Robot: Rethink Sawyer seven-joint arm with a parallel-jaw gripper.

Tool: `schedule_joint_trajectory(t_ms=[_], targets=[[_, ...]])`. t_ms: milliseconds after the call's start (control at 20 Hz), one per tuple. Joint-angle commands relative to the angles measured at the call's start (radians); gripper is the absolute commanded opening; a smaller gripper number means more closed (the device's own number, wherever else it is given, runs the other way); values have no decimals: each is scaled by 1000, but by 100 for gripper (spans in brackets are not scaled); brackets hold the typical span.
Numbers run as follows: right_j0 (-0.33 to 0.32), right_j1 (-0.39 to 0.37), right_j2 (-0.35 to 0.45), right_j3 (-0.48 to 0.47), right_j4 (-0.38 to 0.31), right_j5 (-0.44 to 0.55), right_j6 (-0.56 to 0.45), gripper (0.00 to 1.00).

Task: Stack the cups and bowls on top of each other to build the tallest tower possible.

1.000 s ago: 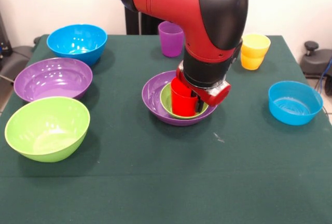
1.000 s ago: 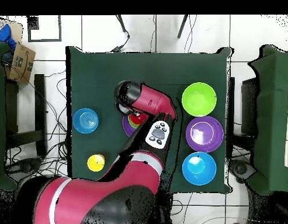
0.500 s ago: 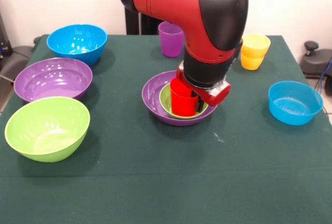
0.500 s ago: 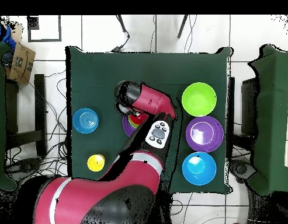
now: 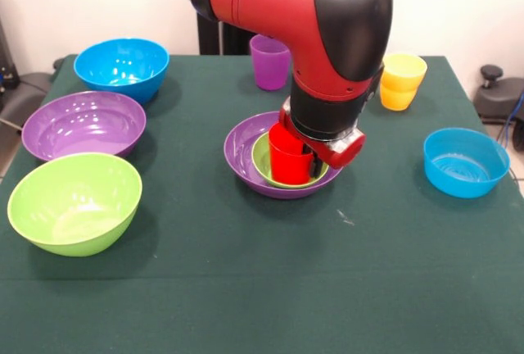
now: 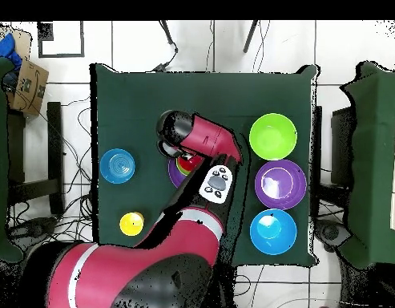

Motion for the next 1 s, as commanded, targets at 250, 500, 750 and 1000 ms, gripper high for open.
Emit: schedule_joint_trajectory(t_ms=[250, 500, 750, 1000], targets=[[9, -46, 94, 66, -44, 25, 70, 0], [2, -68, 102, 115, -46, 1, 50, 0], [-1, -75, 105, 129, -50, -1, 46, 0], [-3, -71, 105, 131, -53, -13, 48, 0]])
